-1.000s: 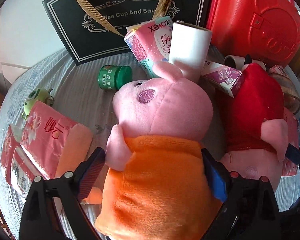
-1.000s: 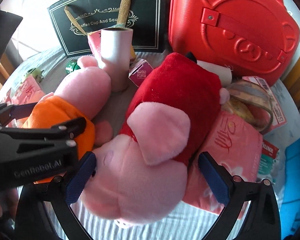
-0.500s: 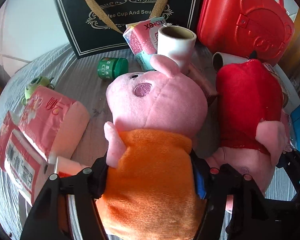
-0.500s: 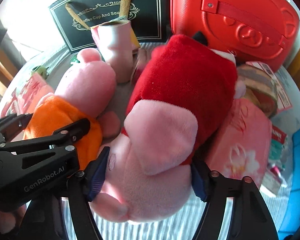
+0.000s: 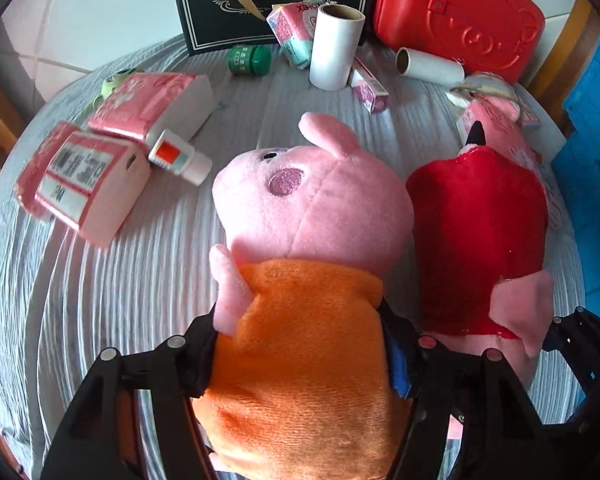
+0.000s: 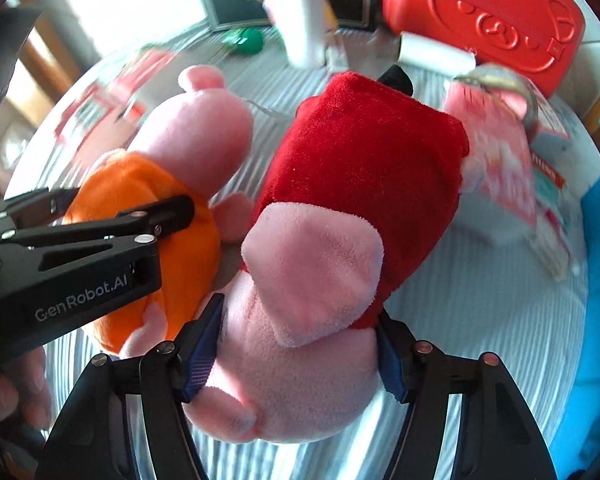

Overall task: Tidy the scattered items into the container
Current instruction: 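Lift and carry both plush pigs with both grippers over the blue bin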

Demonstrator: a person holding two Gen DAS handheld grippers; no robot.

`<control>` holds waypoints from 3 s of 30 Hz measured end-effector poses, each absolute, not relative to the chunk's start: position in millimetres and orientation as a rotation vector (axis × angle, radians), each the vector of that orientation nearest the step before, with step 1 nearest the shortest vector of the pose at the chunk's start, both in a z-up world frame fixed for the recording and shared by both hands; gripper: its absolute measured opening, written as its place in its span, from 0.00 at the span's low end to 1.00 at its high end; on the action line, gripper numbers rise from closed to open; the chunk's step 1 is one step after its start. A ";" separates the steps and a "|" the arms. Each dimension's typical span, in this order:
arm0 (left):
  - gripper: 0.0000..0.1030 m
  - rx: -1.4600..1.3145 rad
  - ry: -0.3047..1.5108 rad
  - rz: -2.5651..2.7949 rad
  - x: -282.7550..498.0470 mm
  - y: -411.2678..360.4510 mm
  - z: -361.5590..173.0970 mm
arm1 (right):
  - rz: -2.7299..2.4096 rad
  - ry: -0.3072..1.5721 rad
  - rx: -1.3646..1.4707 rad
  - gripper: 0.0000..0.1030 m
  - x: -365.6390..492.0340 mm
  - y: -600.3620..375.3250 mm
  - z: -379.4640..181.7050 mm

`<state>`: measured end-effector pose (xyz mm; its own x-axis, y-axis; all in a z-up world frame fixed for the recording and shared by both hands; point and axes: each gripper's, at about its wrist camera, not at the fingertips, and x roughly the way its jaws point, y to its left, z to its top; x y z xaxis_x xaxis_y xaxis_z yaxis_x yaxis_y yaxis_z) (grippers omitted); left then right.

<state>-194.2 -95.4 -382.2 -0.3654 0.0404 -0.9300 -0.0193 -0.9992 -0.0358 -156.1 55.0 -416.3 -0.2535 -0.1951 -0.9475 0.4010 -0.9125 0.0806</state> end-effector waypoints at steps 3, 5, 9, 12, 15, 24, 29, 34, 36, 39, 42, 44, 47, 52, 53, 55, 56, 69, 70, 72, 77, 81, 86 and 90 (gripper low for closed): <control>0.62 -1.751 -0.003 2.563 -157.7 -91.0 -379.1 | -2.185 0.268 1.645 0.64 -126.0 57.9 -412.5; 0.62 -1.746 -0.008 2.566 -138.1 -91.3 -373.4 | -2.184 0.244 1.656 0.64 -109.8 65.0 -406.6; 0.61 -1.695 0.004 2.592 -111.2 -91.7 -352.2 | -2.187 0.222 1.643 0.64 -82.1 76.9 -388.9; 0.61 -1.676 0.010 2.612 -98.4 -95.4 -337.1 | -2.187 0.211 1.634 0.64 -69.9 80.2 -380.2; 0.61 -1.661 -0.011 2.638 -90.9 -100.1 -323.2 | -2.192 0.192 1.625 0.64 -61.6 83.0 -370.1; 0.61 -1.574 -0.069 2.712 -69.5 -108.2 -271.6 | -2.219 0.178 1.540 0.64 -31.5 89.8 -321.8; 0.61 -1.552 -0.085 2.748 -60.5 -112.6 -248.8 | -2.229 0.176 1.494 0.64 -25.2 88.3 -295.6; 0.61 -1.547 -0.085 2.756 -54.2 -111.0 -231.9 | -2.238 0.181 1.443 0.64 -20.3 90.8 -273.0; 0.61 -1.534 -0.085 2.762 -51.7 -109.2 -223.7 | -2.245 0.185 1.423 0.64 -19.3 93.4 -264.5; 0.61 -1.507 -0.076 2.764 -49.6 -104.9 -211.5 | -2.249 0.182 1.399 0.64 -17.6 96.3 -252.9; 0.61 -1.471 -0.073 2.783 -48.5 -101.6 -198.2 | -2.251 0.170 1.369 0.64 -14.1 99.4 -239.9; 0.61 -1.460 -0.073 2.787 -48.8 -100.6 -189.8 | -2.253 0.165 1.351 0.64 -12.3 101.9 -230.8; 0.61 -1.436 -0.073 2.790 -47.1 -97.2 -177.1 | -2.264 0.155 1.327 0.64 -10.9 107.3 -218.5; 0.61 -1.399 -0.059 2.803 -43.6 -91.0 -159.5 | -2.277 0.115 1.291 0.64 -7.7 119.5 -201.0; 0.61 -1.392 -0.056 2.807 -42.9 -89.0 -156.1 | -2.281 0.115 1.284 0.65 -7.4 122.5 -198.7; 0.61 -1.382 -0.040 2.815 -42.2 -85.0 -149.7 | -2.290 0.120 1.271 0.65 -6.3 128.5 -192.8; 0.61 -1.378 -0.042 2.816 -42.0 -83.5 -146.9 | -2.294 0.126 1.266 0.65 -5.5 130.7 -190.0; 0.61 -1.260 0.016 2.814 -45.5 -39.0 -107.3 | -2.379 0.110 1.171 0.65 5.4 176.6 -149.3; 0.61 -1.247 0.024 2.815 -46.3 -34.3 -102.8 | -2.384 0.104 1.168 0.65 6.5 182.1 -146.9; 0.62 -1.226 0.032 2.813 -47.6 -25.3 -95.6 | -2.395 0.098 1.158 0.65 8.3 192.5 -140.6; 0.61 -1.176 0.044 2.797 -51.7 1.0 -79.8 | -2.430 0.074 1.137 0.65 12.0 217.9 -127.5; 0.62 -1.138 0.054 2.783 -55.9 24.0 -68.4 | -2.463 0.052 1.127 0.65 12.4 239.4 -119.9; 0.61 -1.092 0.078 2.767 -61.1 52.9 -54.0 | -2.505 0.022 1.121 0.65 13.0 269.9 -112.8; 0.61 -1.065 0.100 2.742 -65.5 77.3 -44.3 | -2.538 -0.014 1.110 0.65 12.6 294.9 -103.4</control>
